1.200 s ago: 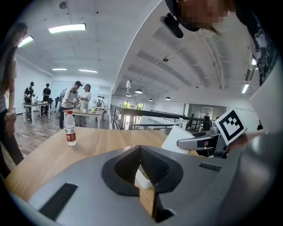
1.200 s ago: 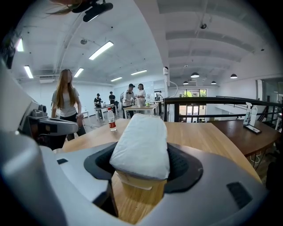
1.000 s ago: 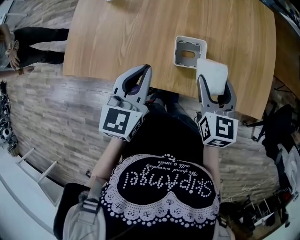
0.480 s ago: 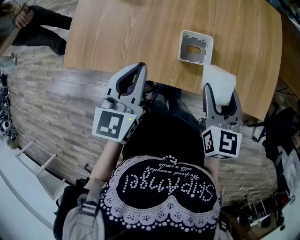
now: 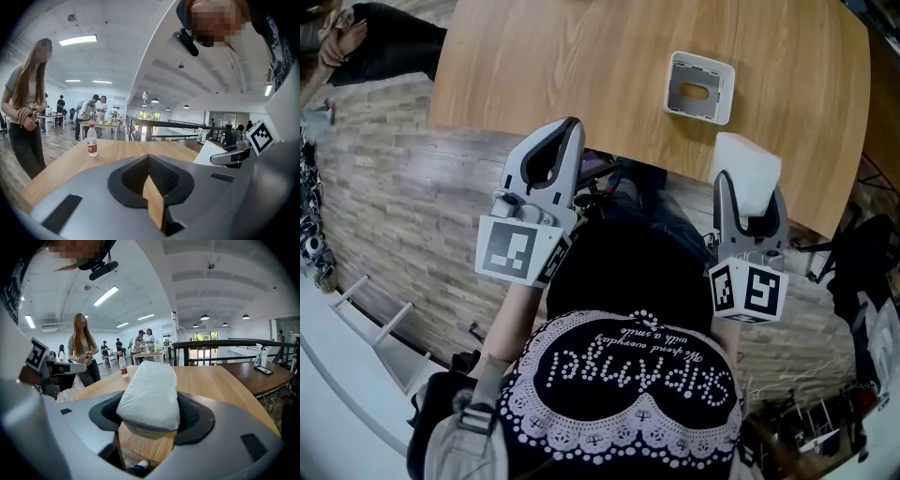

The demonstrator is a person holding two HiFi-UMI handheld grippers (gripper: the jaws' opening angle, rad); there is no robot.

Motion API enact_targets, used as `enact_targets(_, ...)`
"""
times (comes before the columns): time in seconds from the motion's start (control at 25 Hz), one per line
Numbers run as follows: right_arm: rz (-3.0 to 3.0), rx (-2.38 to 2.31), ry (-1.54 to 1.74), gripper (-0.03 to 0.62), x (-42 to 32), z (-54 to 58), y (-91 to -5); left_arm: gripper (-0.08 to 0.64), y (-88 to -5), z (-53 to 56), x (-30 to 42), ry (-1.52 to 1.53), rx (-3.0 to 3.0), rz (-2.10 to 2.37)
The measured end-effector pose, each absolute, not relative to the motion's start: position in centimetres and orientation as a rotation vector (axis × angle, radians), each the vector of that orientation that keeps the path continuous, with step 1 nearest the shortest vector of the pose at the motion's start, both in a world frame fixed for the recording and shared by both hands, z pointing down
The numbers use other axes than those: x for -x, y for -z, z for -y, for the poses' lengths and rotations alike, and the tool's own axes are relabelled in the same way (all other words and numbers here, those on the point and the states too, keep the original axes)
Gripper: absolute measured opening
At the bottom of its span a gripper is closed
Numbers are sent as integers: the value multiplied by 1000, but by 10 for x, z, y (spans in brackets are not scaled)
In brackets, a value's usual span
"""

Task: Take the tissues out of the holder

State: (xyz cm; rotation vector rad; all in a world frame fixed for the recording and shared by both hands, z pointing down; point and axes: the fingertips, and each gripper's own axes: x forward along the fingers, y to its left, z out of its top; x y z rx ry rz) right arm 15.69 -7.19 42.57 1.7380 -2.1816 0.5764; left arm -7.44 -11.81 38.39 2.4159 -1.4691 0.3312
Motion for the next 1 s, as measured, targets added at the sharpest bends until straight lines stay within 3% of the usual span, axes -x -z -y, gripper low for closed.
enact_targets(1.0, 2222, -1726, -581, 298, -150, 75, -425, 6, -380, 121, 74, -306, -2458, 1459)
